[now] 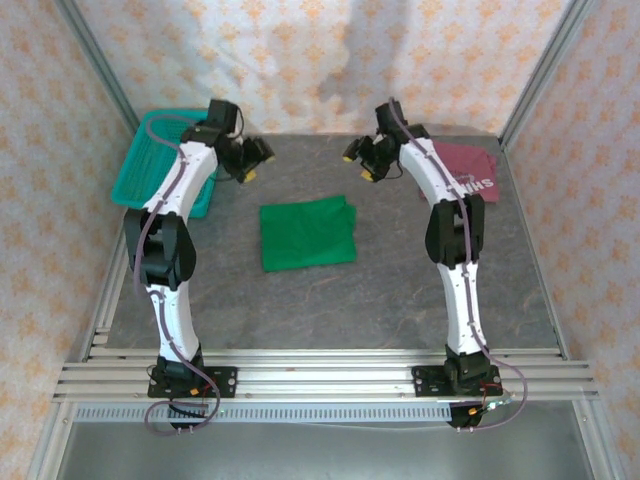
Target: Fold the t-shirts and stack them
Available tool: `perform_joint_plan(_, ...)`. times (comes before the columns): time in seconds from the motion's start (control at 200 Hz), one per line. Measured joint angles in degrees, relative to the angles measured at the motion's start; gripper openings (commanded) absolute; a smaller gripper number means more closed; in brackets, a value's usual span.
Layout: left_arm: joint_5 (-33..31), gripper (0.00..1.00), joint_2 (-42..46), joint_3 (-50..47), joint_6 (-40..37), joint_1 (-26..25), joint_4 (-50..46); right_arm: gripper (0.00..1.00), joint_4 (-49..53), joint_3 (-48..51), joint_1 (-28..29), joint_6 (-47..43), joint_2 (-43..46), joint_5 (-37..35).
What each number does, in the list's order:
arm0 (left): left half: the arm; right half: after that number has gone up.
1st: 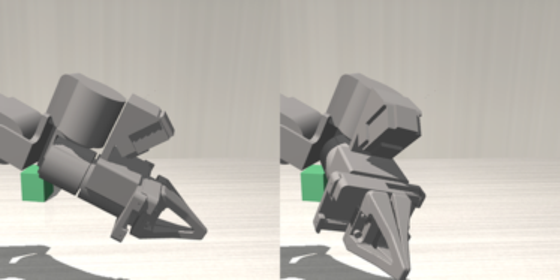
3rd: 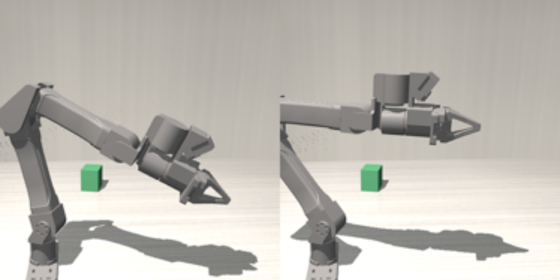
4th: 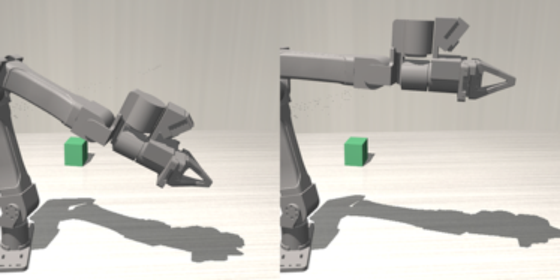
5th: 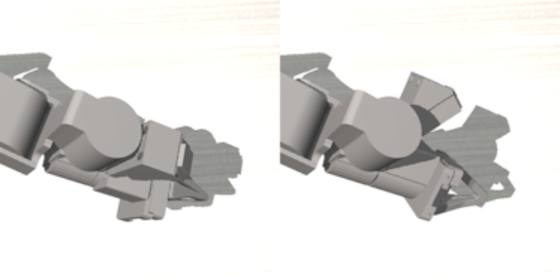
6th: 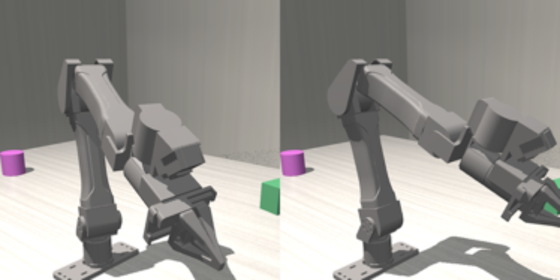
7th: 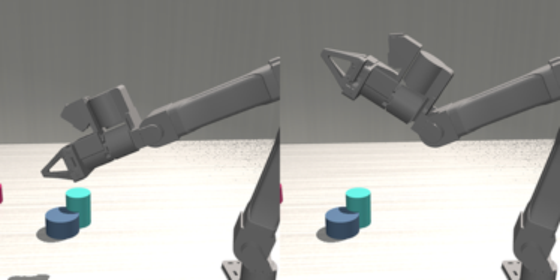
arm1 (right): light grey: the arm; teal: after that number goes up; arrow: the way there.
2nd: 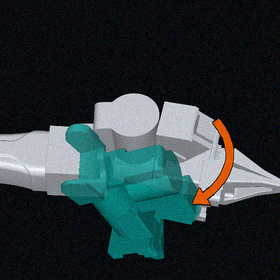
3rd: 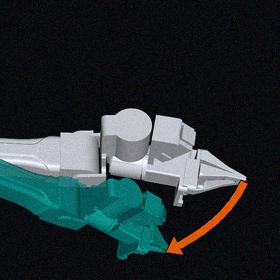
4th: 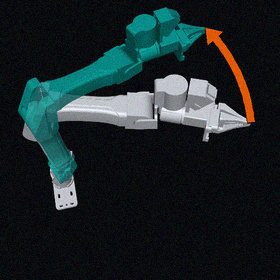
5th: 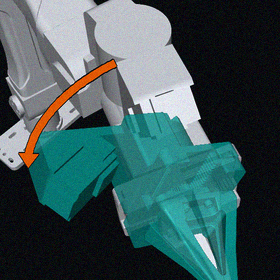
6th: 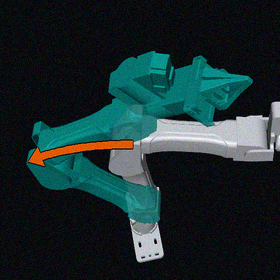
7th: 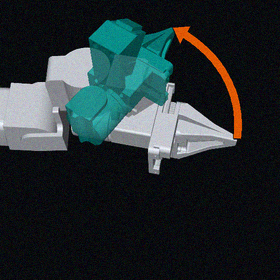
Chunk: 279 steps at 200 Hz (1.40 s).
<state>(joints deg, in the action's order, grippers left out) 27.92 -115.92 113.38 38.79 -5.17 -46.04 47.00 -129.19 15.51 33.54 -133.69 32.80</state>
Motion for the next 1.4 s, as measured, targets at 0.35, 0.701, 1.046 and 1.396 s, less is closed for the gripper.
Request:
perform_joint_plan(0.35,-6.21,1.00,36.48,-12.55,-8.61,-3.32,2.51,1.00,-5.01,37.55,0.68,-14.60,37.05,-2.56)
perform_joint_plan(0.701,-12.20,1.00,62.53,-39.41,-13.40,-3.80,5.11,1.00,-16.33,53.48,1.27,-19.19,36.85,-1.70)
perform_joint_plan(1.046,-14.25,1.00,75.14,-46.38,-13.35,-3.80,-0.76,1.00,-18.38,39.87,3.58,-26.75,18.18,-0.22)
perform_joint_plan(1.396,-19.52,1.00,78.12,-45.81,-14.34,-3.80,-6.80,1.00,-12.46,25.35,5.90,-31.85,5.51,-1.79)
